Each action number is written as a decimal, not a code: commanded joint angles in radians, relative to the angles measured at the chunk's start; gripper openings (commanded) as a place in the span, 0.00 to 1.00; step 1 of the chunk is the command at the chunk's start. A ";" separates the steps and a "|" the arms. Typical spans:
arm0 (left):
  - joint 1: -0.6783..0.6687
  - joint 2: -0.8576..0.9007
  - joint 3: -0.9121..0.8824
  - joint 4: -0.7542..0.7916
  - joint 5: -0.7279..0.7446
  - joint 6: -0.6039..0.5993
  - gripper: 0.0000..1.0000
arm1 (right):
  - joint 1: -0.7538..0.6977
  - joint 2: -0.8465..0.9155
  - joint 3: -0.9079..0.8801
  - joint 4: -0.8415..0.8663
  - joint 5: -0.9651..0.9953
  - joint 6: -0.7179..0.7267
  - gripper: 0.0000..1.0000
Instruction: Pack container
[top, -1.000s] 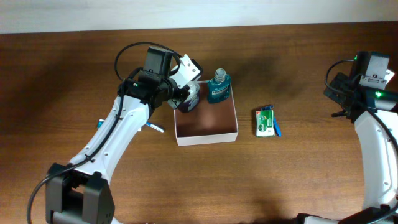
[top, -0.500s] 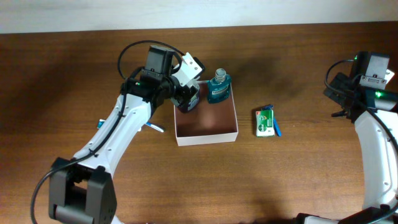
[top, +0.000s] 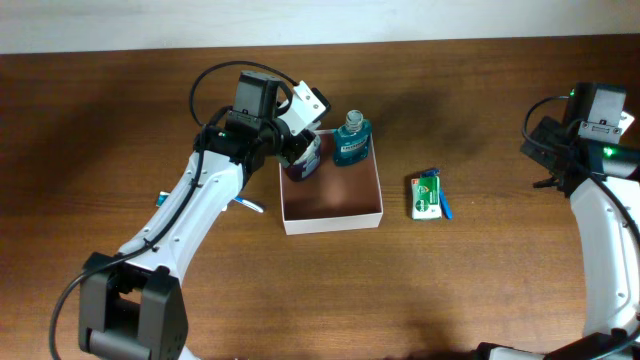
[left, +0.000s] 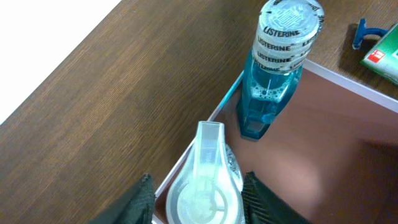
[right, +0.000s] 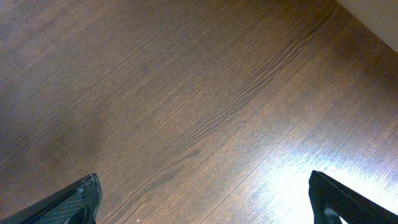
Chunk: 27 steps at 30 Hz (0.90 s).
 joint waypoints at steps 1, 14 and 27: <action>-0.004 0.010 0.012 0.005 0.017 0.001 0.40 | -0.004 -0.026 0.010 0.000 -0.002 0.008 0.99; -0.004 0.009 0.012 0.005 0.016 0.001 0.32 | -0.004 -0.026 0.010 0.000 -0.002 0.008 0.99; -0.004 0.015 0.011 -0.058 0.035 0.001 0.57 | -0.004 -0.026 0.010 0.000 -0.002 0.008 0.99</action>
